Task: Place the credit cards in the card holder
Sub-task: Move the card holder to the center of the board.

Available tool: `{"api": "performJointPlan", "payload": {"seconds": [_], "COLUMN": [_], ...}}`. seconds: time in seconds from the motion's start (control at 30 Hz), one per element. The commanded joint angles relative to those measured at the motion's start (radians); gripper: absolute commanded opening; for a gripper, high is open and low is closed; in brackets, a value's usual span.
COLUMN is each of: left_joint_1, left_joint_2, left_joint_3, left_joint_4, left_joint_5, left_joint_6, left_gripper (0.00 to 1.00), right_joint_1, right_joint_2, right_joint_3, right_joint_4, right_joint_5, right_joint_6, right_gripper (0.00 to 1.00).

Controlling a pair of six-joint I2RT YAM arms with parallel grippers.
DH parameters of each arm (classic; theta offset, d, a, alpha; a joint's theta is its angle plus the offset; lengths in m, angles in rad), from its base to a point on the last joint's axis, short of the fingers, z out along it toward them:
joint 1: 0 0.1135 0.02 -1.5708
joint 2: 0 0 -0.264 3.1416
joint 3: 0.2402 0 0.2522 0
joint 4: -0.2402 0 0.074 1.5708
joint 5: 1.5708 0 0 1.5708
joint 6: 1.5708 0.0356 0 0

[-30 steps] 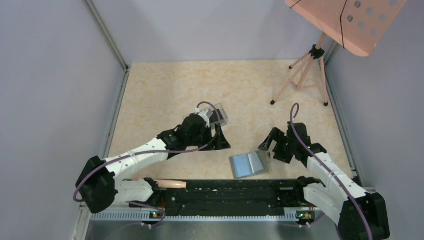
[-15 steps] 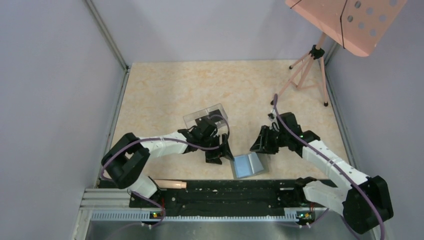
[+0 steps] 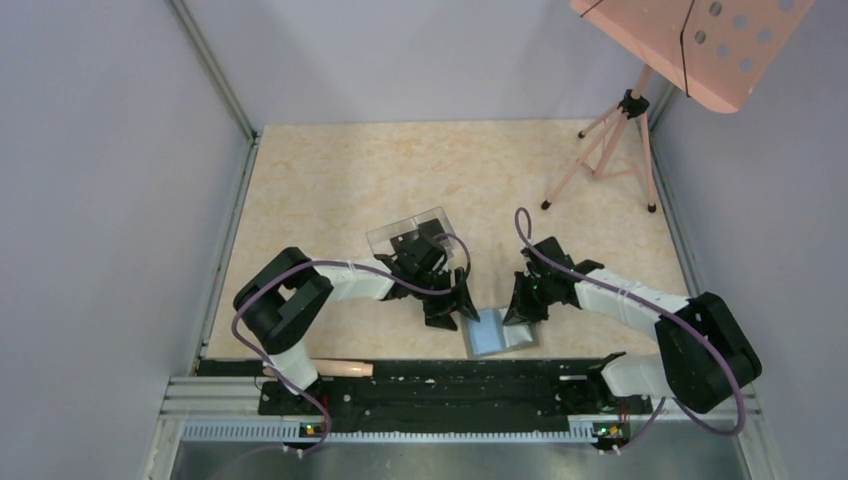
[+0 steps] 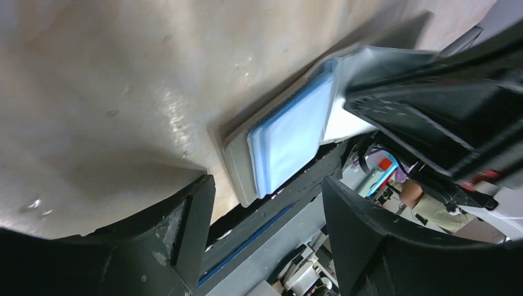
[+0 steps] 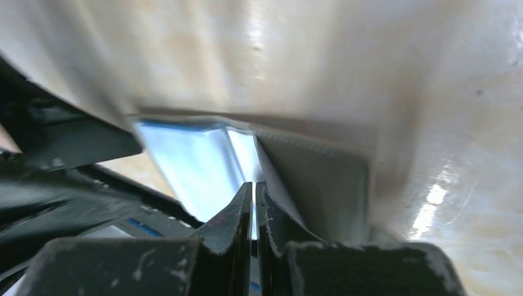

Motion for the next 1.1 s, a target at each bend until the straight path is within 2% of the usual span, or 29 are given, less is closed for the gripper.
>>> {"api": "performJointPlan", "payload": {"seconds": [0.0,0.23,0.33,0.4,0.53,0.7,0.83,1.07], "left_joint_1": [-0.016,-0.025,-0.025,-0.025,-0.023,0.019,0.088,0.102], "left_joint_2": [0.06,0.076,0.063,0.062,0.062,0.026,0.006,0.027], "left_joint_3": [0.04,0.071,0.074,0.074,0.083,0.066,0.043,0.125], "left_joint_4": [0.035,0.084,0.086,0.086,0.041,-0.016,-0.044,-0.278], "left_joint_5": [-0.019,0.005,0.0,-0.007,-0.042,-0.096,-0.081,-0.141], "left_joint_6": [0.01,0.021,0.024,0.033,0.065,0.118,0.174,0.361], "left_gripper": [0.7,0.65,0.59,0.45,0.0,0.0,0.0,0.02], "right_joint_1": [-0.001,-0.039,-0.051,-0.051,-0.051,-0.051,-0.05,-0.05], "right_joint_2": [0.07,0.177,0.193,0.192,0.186,0.221,0.283,0.317], "right_joint_3": [-0.041,-0.076,-0.083,-0.084,-0.057,0.013,0.064,0.085], "right_joint_4": [0.046,0.121,0.143,0.156,0.177,0.183,0.165,0.163], "right_joint_5": [0.074,-0.009,-0.041,-0.058,-0.095,-0.138,-0.133,-0.133], "right_joint_6": [-0.006,-0.023,-0.029,-0.029,-0.041,-0.066,-0.1,-0.112], "right_gripper": [0.04,0.03,0.03,0.03,0.06,0.09,0.1,0.11]}}
